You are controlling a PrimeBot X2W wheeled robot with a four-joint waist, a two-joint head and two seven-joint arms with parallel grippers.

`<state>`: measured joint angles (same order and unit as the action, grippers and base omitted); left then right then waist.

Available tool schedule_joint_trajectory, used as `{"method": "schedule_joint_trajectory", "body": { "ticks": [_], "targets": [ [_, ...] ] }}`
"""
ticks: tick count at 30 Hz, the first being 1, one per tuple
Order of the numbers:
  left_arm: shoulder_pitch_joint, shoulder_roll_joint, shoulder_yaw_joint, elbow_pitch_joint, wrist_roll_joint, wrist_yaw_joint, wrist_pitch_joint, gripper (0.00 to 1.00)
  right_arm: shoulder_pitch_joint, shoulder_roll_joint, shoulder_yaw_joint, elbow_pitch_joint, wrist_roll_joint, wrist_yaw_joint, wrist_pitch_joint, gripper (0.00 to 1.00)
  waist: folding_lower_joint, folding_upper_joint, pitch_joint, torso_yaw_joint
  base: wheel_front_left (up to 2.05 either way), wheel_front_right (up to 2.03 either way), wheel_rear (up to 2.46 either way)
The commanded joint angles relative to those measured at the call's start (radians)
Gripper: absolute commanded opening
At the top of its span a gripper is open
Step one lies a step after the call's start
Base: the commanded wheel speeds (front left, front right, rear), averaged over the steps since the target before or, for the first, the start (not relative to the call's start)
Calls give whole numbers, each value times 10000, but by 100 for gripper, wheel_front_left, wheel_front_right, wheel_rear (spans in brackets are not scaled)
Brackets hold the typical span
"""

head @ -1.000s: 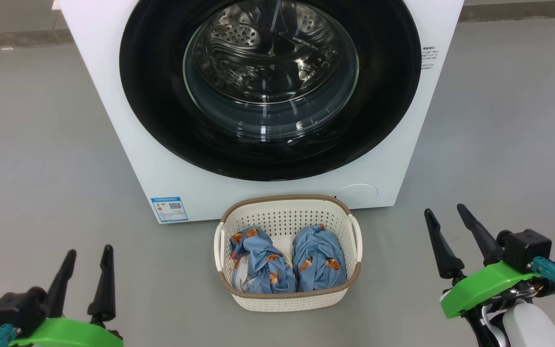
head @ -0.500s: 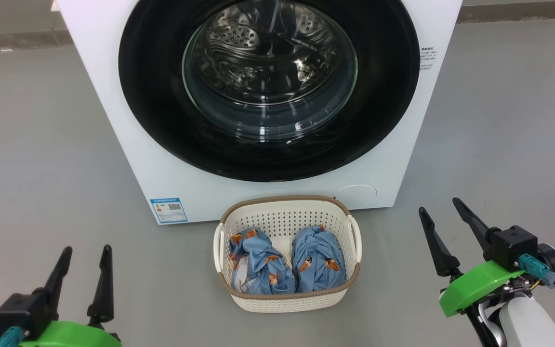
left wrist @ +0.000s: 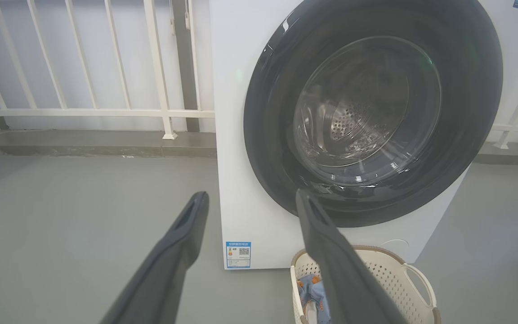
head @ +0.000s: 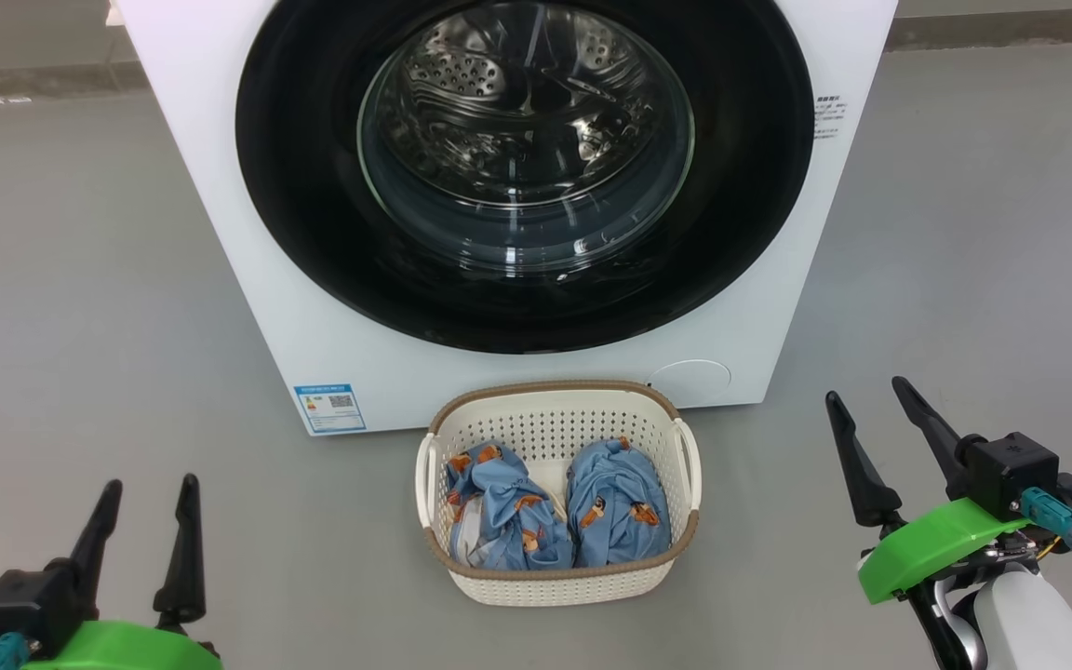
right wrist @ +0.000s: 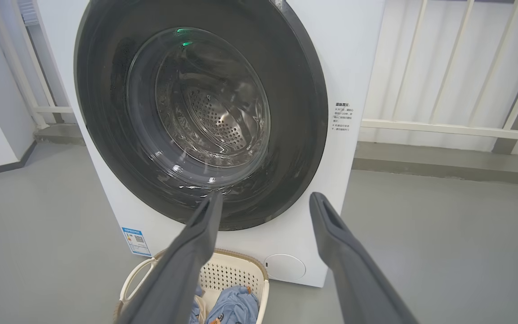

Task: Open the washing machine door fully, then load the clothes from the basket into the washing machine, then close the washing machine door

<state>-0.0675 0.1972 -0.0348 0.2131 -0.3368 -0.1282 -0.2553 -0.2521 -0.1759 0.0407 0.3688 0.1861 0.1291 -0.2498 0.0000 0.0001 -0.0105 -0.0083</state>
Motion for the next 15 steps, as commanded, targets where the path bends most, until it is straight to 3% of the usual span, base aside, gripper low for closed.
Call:
{"method": "schedule_joint_trajectory", "body": {
  "ticks": [1, 15],
  "targets": [
    [-453, 215, 427, -178, -7, -25, -65, 100, -231, 14, 131, -220, -3, 16, -120, 100, 0, -1, -2, 1, 0, 0, 0],
    [-568, 226, 547, -259, -107, -25, -65, 100, -194, 45, -55, -400, -175, 16, -120, 100, 0, -1, 79, -9, 0, 0, 0]
  ]
}}
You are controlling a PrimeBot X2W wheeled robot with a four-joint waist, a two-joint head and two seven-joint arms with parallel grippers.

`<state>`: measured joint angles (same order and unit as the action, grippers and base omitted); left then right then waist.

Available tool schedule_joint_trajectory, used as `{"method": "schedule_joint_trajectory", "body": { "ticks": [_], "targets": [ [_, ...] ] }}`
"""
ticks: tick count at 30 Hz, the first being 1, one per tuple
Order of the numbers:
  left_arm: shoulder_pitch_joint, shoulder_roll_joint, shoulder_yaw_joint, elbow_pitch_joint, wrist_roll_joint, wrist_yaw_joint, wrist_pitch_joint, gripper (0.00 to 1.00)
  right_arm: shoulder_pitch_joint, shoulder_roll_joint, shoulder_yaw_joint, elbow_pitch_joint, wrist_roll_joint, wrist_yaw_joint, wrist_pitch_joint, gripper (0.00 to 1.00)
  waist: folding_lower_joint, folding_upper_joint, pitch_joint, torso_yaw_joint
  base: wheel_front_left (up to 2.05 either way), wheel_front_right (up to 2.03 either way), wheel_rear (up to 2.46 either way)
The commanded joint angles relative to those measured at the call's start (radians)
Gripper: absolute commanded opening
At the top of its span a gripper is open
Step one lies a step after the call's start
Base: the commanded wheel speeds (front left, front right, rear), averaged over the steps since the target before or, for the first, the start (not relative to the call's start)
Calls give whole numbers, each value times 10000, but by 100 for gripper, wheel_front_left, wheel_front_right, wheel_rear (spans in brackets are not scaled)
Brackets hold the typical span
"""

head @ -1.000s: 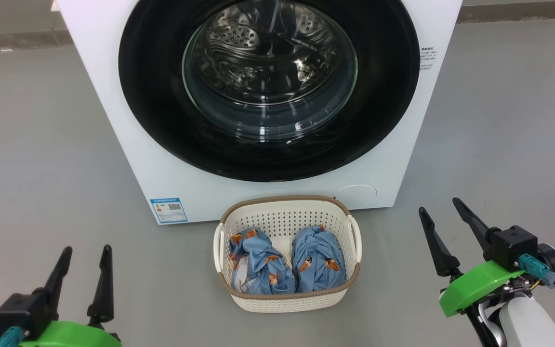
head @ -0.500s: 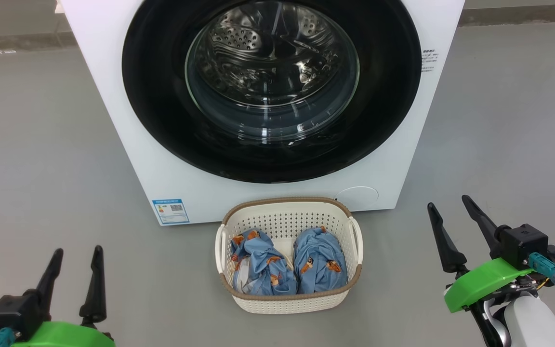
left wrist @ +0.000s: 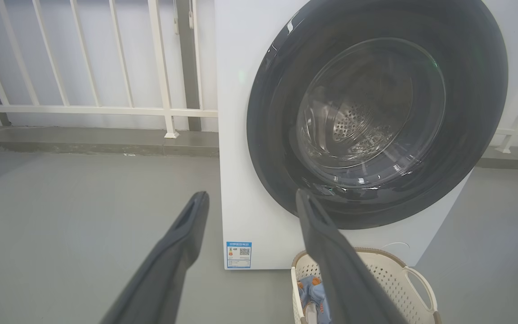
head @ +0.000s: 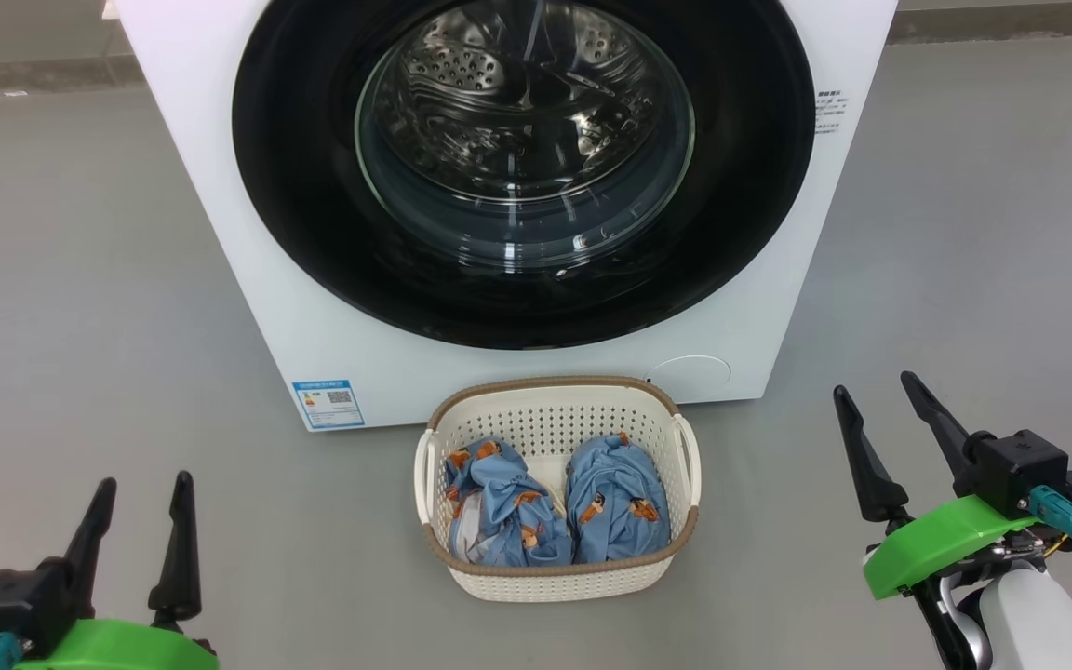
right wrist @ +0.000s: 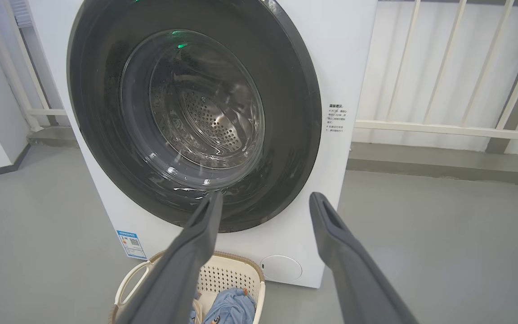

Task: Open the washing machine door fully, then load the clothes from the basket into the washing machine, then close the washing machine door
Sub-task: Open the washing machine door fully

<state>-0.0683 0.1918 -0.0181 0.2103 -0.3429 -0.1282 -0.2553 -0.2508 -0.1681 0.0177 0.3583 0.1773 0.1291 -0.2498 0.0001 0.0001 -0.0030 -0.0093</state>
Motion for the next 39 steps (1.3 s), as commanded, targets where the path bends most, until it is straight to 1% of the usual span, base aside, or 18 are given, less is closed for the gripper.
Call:
{"method": "schedule_joint_trajectory", "body": {
  "ticks": [1, 6, 12, 24, 27, 30, 39],
  "targets": [
    [-567, 288, 386, -199, -17, -25, -65, 100, -207, -33, 165, -309, -93, 16, -120, 100, -1, -1, 7, 1, 0, 0, 0],
    [-584, 314, 352, -122, 54, -25, -65, 100, -186, -14, 127, -351, -102, 16, -120, 100, -1, -1, 6, -3, 6, 6, -13],
    [-641, 293, 320, -80, 9, -25, -65, 100, -149, -30, 64, -369, -118, 16, -120, 100, -1, -1, 51, 31, 42, 42, -84],
    [-715, 308, 306, -72, -20, -25, -65, 100, -83, 27, -33, -402, -151, 16, -120, 100, -1, -1, 142, 97, 108, 108, -216],
    [-749, 211, 412, -145, -258, -25, -65, 100, -95, 38, -53, -413, -128, 16, -120, 100, -1, -1, 177, 111, 121, 121, -243],
    [-789, 205, 468, -248, -270, -25, -65, 100, -123, 60, -90, -454, -99, 16, -120, 100, -1, -1, 235, 119, 102, 102, -205],
    [-811, 263, 256, -468, -230, -25, -65, 100, -189, 90, -131, -477, -110, 16, -120, 100, -1, -1, 333, 142, 55, 55, -110]
  ]
}}
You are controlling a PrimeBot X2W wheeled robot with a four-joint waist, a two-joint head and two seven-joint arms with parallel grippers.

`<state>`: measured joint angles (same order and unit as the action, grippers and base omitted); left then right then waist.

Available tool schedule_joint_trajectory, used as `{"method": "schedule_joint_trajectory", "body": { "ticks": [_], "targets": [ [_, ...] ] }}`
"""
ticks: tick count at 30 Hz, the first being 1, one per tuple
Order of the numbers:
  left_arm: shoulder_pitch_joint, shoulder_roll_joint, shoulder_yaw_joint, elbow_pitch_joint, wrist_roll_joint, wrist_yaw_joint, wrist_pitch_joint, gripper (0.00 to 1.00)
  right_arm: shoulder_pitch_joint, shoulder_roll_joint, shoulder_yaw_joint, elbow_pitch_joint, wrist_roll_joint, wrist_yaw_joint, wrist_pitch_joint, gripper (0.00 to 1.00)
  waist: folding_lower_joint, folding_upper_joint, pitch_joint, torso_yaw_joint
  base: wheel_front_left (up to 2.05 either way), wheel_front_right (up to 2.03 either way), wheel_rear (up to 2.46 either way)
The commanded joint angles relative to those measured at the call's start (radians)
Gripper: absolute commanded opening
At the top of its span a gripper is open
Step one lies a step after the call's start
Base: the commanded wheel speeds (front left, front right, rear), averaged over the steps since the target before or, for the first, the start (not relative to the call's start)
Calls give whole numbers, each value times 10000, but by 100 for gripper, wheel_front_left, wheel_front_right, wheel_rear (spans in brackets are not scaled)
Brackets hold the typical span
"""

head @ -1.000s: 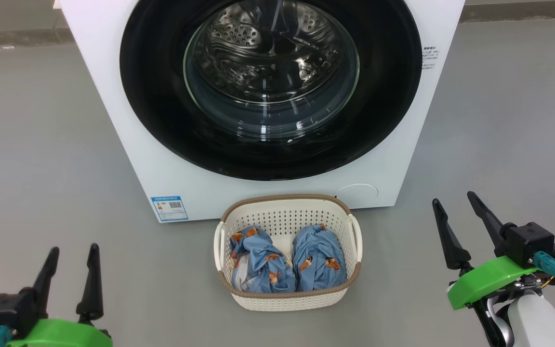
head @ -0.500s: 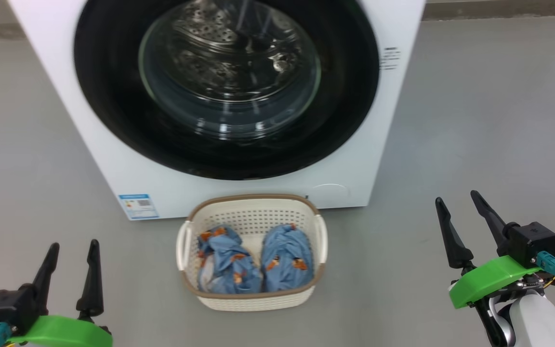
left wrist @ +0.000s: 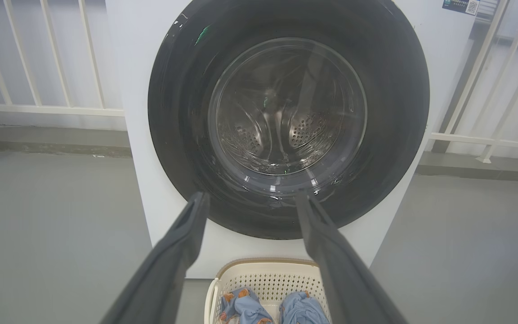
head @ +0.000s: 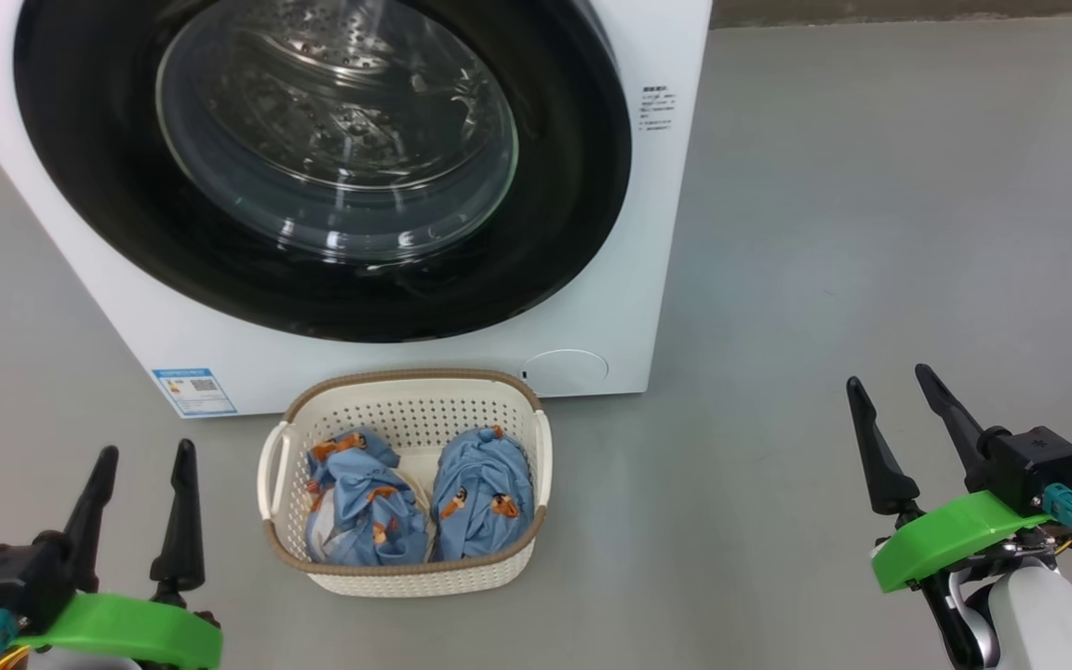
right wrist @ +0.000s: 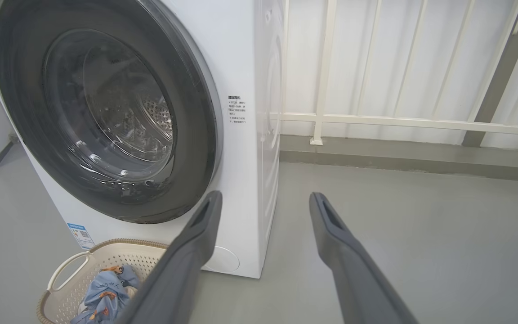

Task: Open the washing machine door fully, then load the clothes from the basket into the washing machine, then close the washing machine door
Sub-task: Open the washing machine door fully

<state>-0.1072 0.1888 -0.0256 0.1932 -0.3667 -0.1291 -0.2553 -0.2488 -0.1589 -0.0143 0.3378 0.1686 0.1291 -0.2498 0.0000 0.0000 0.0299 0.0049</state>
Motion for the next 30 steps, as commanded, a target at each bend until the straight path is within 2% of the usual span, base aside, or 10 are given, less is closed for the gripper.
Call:
{"method": "schedule_joint_trajectory", "body": {
  "ticks": [1, 30],
  "targets": [
    [-414, 291, 323, -304, -10, -16, -65, 100, -214, -1, 182, -271, -24, 16, -120, 100, 0, 0, 6, -1, 16, 16, -32],
    [-40, 65, 305, -479, 374, -16, -65, 100, -371, 86, -71, -111, 284, 16, -120, 100, 0, 0, -132, 96, 0, 0, -1]
  ]
}}
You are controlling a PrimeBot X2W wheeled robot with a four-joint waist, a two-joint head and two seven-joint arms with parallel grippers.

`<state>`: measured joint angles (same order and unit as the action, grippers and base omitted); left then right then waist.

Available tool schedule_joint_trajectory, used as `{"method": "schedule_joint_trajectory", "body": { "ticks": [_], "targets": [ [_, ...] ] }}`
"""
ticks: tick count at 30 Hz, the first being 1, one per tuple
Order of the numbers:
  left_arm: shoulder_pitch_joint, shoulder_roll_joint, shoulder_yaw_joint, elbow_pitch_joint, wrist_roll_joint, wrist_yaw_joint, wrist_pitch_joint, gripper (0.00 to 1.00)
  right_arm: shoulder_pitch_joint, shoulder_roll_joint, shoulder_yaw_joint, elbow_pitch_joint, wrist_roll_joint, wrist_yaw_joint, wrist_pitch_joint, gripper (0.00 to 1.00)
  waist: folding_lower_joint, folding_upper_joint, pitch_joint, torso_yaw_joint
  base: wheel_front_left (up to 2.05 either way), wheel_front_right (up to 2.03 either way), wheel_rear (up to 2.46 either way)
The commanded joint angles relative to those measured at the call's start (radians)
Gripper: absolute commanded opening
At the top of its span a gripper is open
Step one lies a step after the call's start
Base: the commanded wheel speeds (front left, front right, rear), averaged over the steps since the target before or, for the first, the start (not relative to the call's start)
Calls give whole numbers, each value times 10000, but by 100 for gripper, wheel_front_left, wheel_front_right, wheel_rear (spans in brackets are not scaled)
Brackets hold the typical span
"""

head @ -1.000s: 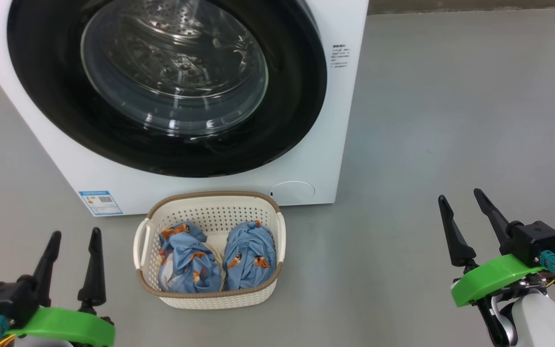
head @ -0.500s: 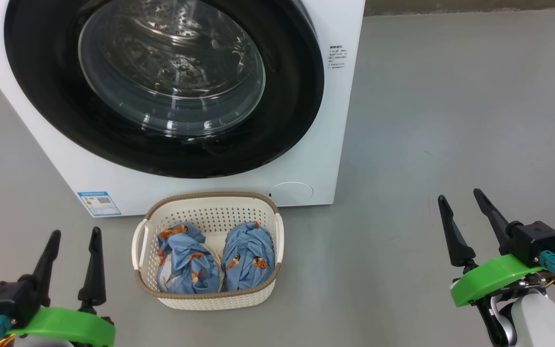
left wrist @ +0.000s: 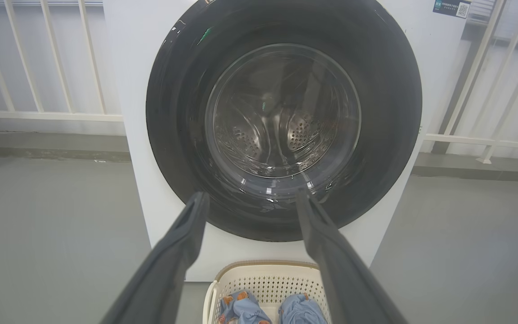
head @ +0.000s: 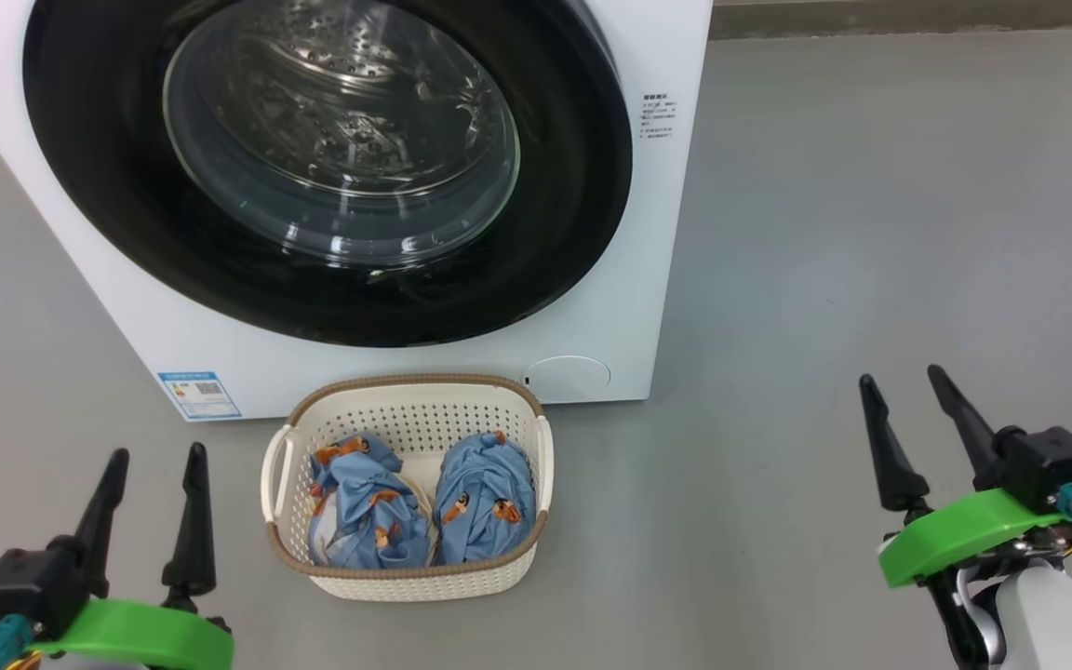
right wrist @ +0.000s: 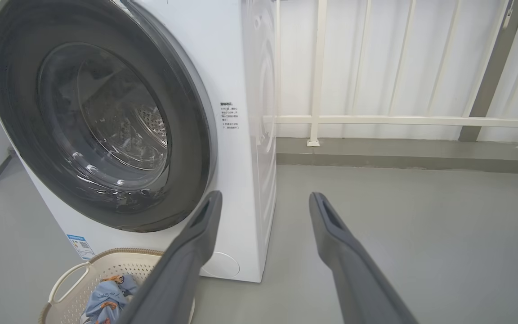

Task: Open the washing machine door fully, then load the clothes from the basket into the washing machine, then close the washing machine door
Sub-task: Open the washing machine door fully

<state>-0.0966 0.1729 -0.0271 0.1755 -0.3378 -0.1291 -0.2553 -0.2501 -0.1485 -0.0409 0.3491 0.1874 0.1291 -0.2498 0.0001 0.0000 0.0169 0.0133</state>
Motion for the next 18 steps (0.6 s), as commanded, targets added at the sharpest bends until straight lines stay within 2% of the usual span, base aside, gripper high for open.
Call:
{"method": "schedule_joint_trajectory", "body": {
  "ticks": [1, 14, 18],
  "targets": [
    [-116, 229, 297, -325, 92, -16, -65, 100, -440, 5, 128, -267, 175, 16, -120, 100, 0, 0, 3, 28, 0, 0, 0],
    [211, 124, -60, -560, -39, -16, -65, 100, -2229, -72, -337, -646, 1254, 16, -120, 100, 0, 0, 167, 414, 0, 0, 0],
    [251, 52, -11, -668, -37, -16, -65, 100, -2862, 192, -893, -517, 2460, 16, -120, 100, 0, 0, 294, 550, 0, 0, 0]
  ]
}}
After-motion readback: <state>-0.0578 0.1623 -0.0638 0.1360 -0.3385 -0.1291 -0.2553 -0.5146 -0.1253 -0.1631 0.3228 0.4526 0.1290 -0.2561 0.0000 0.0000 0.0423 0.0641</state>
